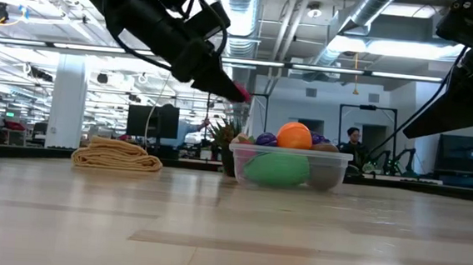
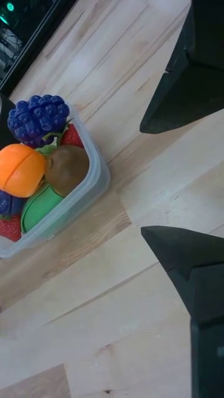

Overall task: Pick and placing Produce into tupperware
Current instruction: Put the red strawberry into the transparent container

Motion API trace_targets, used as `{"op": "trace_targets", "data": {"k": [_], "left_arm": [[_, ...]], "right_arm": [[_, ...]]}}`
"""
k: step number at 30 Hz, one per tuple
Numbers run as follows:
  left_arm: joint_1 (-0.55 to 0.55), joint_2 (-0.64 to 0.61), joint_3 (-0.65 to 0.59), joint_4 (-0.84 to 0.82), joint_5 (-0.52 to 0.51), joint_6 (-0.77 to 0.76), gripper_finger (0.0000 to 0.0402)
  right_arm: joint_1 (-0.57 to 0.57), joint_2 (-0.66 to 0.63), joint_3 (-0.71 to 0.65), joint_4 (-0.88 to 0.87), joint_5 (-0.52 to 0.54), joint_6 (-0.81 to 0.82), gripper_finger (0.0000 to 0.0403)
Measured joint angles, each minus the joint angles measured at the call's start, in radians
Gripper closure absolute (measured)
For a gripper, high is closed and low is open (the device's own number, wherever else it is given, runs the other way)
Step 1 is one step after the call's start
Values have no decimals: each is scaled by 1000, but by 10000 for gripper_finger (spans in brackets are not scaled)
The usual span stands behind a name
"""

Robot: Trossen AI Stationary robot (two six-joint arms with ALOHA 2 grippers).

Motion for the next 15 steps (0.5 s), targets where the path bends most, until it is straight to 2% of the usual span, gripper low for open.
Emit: {"op": "trace_targets", "data": {"k": [7,9,15], "left_arm": [[3,0,0,64,10,5,258],[4,4,0,92,44,4,258],[3,88,1,207,99,4,258]], "right_arm": [[0,0,0,3,0,0,152],[0,0,0,3,0,0,152],[-1,0,0,11,0,-7,152]]}}
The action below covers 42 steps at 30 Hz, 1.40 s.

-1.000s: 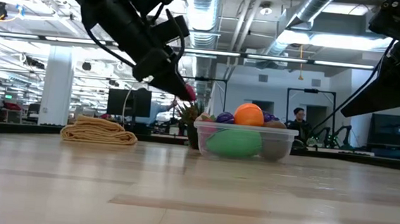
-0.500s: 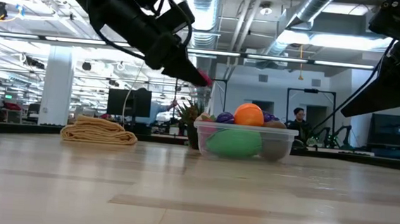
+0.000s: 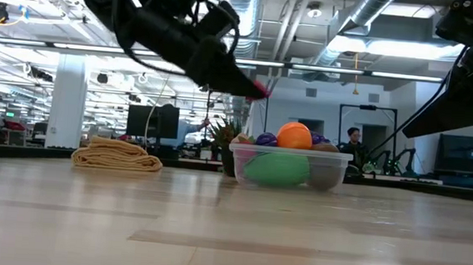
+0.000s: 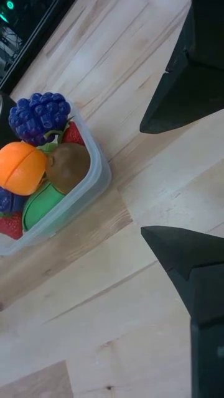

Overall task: Pick and placing Produce into tupperware
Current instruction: Put the red strawberry into the transparent container

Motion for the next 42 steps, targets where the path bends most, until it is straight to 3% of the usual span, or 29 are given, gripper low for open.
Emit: {"op": "trace_targets", "data": {"k": [10,42], "left_arm": [[-20,108,54,44,14,7,258],[-49,159,71,44,37,-34,258]], "right_arm": [[0,0,0,0,0,-8,152],[0,0,0,10,0,-9,152]]}}
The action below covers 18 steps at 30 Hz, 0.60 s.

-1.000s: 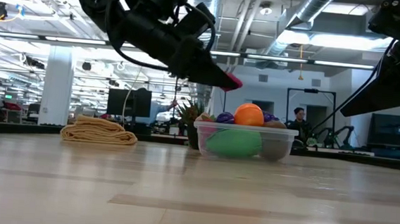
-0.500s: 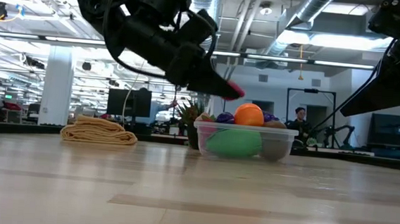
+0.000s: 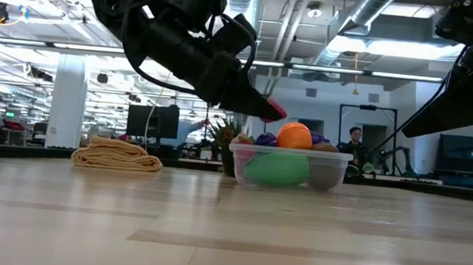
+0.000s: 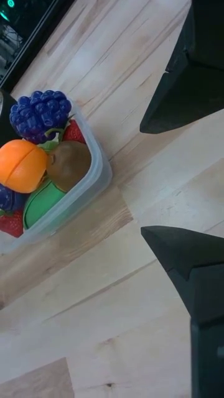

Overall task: Pick and placing Produce into tupperware
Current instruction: Put the red strawberry into the transparent container

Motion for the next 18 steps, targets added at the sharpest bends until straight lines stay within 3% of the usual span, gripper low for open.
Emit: {"op": "trace_targets", "data": {"k": [18], "left_arm": [[-81,0,0,-9,-277,-223,258]], "right_arm": [[0,0,0,1,2,0,152]]}}
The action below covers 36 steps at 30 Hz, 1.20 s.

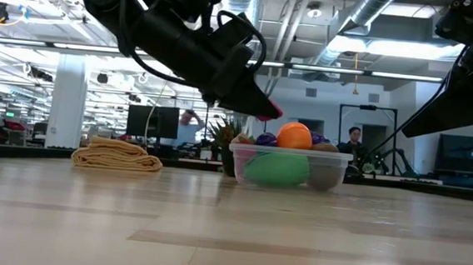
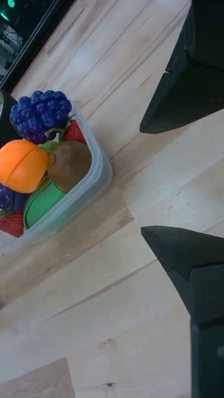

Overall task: Pick and placing Produce into tupperware
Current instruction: Put the red strawberry into the transparent container

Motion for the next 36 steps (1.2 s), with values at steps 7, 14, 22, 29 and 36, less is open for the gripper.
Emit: {"op": "trace_targets", "data": {"k": [7,14,22,29,36], "left_arm": [[-20,17,-1,17,-47,-91,258],[-28,95,46,21,-75,-111,258],[-28,120,87,9,-113,-84,258],[-28,120,87,-79,-126,-93,258],[-29,120,87,-113,-141,-102,258]], "right_arm": [[0,0,0,2,0,0,152],[0,0,-1,5,0,0,152],[0,0,-1,2,-4,-1,152],[0,0,-1,-2,-6,-2,152],[0,0,-1,-1,-6,-1,152]]}}
